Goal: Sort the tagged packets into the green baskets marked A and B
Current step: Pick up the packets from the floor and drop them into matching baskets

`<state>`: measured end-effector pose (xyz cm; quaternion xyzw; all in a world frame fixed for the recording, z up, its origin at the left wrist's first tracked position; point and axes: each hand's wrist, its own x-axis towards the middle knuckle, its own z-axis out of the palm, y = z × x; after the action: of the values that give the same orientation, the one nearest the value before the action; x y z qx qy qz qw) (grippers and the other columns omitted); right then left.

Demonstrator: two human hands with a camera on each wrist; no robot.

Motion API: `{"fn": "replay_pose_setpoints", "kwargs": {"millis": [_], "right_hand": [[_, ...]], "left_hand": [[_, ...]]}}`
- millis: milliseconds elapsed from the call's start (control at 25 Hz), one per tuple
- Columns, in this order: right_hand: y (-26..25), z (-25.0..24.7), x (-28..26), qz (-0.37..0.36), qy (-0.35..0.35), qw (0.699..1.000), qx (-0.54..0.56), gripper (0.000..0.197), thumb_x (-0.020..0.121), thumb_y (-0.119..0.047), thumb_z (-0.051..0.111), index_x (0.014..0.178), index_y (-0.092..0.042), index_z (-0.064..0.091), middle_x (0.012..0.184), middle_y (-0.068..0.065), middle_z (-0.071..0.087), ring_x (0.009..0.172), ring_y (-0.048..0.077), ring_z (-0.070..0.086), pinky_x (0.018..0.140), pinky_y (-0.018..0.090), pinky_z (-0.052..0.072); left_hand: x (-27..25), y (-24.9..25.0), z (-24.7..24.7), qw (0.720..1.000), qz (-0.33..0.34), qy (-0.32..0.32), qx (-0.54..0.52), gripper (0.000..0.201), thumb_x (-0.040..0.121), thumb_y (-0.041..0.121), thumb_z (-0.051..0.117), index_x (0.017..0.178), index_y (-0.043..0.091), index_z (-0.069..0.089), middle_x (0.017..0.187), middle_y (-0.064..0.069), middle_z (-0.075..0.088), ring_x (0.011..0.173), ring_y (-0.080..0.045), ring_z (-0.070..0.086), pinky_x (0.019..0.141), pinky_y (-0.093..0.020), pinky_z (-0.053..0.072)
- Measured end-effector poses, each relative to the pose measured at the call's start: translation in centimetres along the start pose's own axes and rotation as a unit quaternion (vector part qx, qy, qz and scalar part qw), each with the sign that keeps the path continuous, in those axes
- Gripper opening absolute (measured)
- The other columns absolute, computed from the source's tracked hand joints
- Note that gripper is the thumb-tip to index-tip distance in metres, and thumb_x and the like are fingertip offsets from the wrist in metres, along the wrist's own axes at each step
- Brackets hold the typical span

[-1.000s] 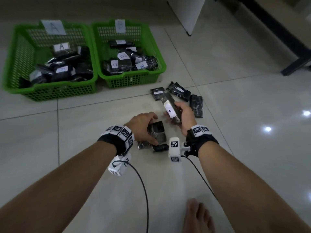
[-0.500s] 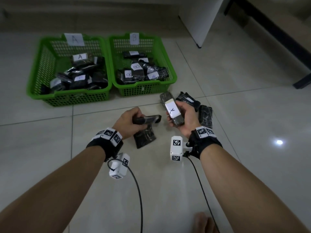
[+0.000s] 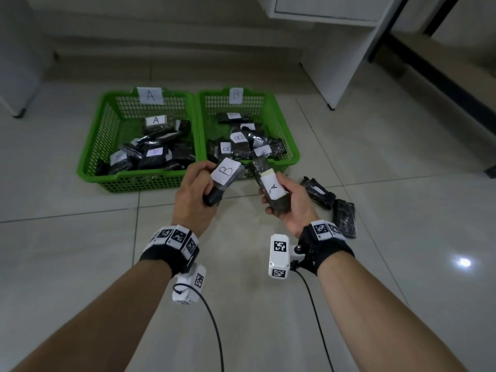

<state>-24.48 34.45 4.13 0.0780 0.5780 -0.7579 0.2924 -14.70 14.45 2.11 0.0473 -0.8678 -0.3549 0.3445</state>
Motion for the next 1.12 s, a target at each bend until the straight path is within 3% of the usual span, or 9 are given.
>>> {"fn": "replay_pose_setpoints", "kwargs": {"millis": [120, 200, 280, 360, 520, 720, 840, 960, 1120], "right_hand": [[-0.2, 1.0, 0.7, -0.005, -0.002, 1.0, 0.006, 0.038, 0.099, -0.04, 0.056, 0.113, -0.006, 0.066, 0.086, 0.014, 0.069, 0.061, 0.023, 0.058, 0.048, 0.027, 0.042], [-0.4, 1.7, 1.1, -0.01, 0.003, 1.0, 0.018, 0.036, 0.095, -0.039, 0.062, 0.111, -0.006, 0.065, 0.082, 0.013, 0.066, 0.06, 0.024, 0.056, 0.048, 0.028, 0.042], [-0.4, 2.6, 1.4, -0.014, 0.009, 1.0, 0.024, 0.026, 0.093, -0.027, 0.066, 0.106, -0.005, 0.065, 0.079, 0.013, 0.062, 0.059, 0.025, 0.056, 0.047, 0.029, 0.042], [-0.4, 3.5, 1.5, -0.022, 0.013, 0.999, 0.02, 0.017, 0.093, -0.017, 0.063, 0.102, -0.003, 0.064, 0.078, 0.013, 0.06, 0.058, 0.025, 0.057, 0.049, 0.031, 0.043], [-0.9, 4.2, 1.9, -0.053, 0.022, 0.998, 0.041, 0.019, 0.095, -0.017, 0.06, 0.108, -0.004, 0.065, 0.087, 0.015, 0.067, 0.069, 0.027, 0.065, 0.06, 0.036, 0.05], [-1.4, 4.2, 2.7, -0.049, 0.011, 0.997, 0.055, 0.043, 0.098, -0.036, 0.056, 0.125, -0.005, 0.065, 0.115, 0.023, 0.071, 0.099, 0.034, 0.065, 0.092, 0.053, 0.052], [-1.7, 3.7, 2.6, -0.052, -0.027, 0.998, 0.012, 0.035, 0.093, -0.033, 0.07, 0.118, -0.009, 0.071, 0.109, 0.018, 0.073, 0.09, 0.028, 0.069, 0.086, 0.047, 0.056], [-1.5, 2.7, 3.1, -0.064, -0.009, 0.997, -0.029, 0.042, 0.078, 0.004, 0.079, 0.117, 0.008, 0.066, 0.1, 0.021, 0.075, 0.076, 0.03, 0.072, 0.075, 0.044, 0.063], [-2.0, 1.2, 4.0, -0.075, 0.051, 0.993, -0.078, 0.052, 0.065, 0.01, 0.083, 0.114, 0.004, 0.066, 0.103, 0.019, 0.076, 0.097, 0.04, 0.073, 0.082, 0.044, 0.061]], "left_hand": [[1.3, -0.4, -1.1, 0.987, -0.127, 0.063, -0.077, 0.039, 0.083, 0.013, 0.075, 0.084, 0.012, 0.036, 0.115, 0.003, 0.061, 0.09, -0.016, 0.062, 0.07, -0.018, 0.051], [2.0, -0.7, -1.6, 0.963, -0.207, 0.084, -0.154, 0.036, 0.087, 0.014, 0.073, 0.1, 0.017, 0.039, 0.111, 0.002, 0.064, 0.089, -0.018, 0.069, 0.075, -0.032, 0.058], [2.7, -0.8, -2.1, 0.919, -0.275, 0.085, -0.269, 0.037, 0.09, 0.005, 0.069, 0.115, 0.016, 0.044, 0.109, -0.012, 0.067, 0.083, -0.026, 0.073, 0.072, -0.039, 0.061], [3.3, -0.6, -2.2, 0.863, -0.33, 0.08, -0.374, 0.038, 0.091, -0.004, 0.064, 0.124, 0.005, 0.048, 0.101, -0.024, 0.069, 0.076, -0.031, 0.073, 0.069, -0.037, 0.061], [5.4, 0.2, -1.8, 0.826, -0.339, 0.034, -0.45, 0.029, 0.093, -0.007, 0.06, 0.12, -0.009, 0.053, 0.091, -0.027, 0.07, 0.078, -0.033, 0.073, 0.077, -0.04, 0.062], [7.4, 1.6, -0.4, 0.751, -0.388, -0.033, -0.533, 0.028, 0.094, 0.006, 0.063, 0.113, -0.014, 0.058, 0.102, -0.035, 0.068, 0.099, -0.047, 0.069, 0.091, -0.05, 0.057], [7.5, 2.0, 0.9, 0.725, -0.403, -0.043, -0.557, 0.038, 0.095, 0.008, 0.06, 0.121, -0.02, 0.054, 0.108, -0.037, 0.066, 0.1, -0.047, 0.068, 0.088, -0.048, 0.058], [7.8, 2.5, 1.6, 0.73, -0.408, -0.057, -0.546, 0.028, 0.098, 0.007, 0.054, 0.112, -0.017, 0.057, 0.107, -0.04, 0.064, 0.095, -0.046, 0.068, 0.081, -0.042, 0.061], [8.7, 2.1, 2.2, 0.792, -0.385, -0.013, -0.473, 0.007, 0.097, 0.003, 0.058, 0.103, 0.001, 0.06, 0.094, -0.027, 0.07, 0.076, -0.034, 0.073, 0.077, -0.037, 0.062]]}}
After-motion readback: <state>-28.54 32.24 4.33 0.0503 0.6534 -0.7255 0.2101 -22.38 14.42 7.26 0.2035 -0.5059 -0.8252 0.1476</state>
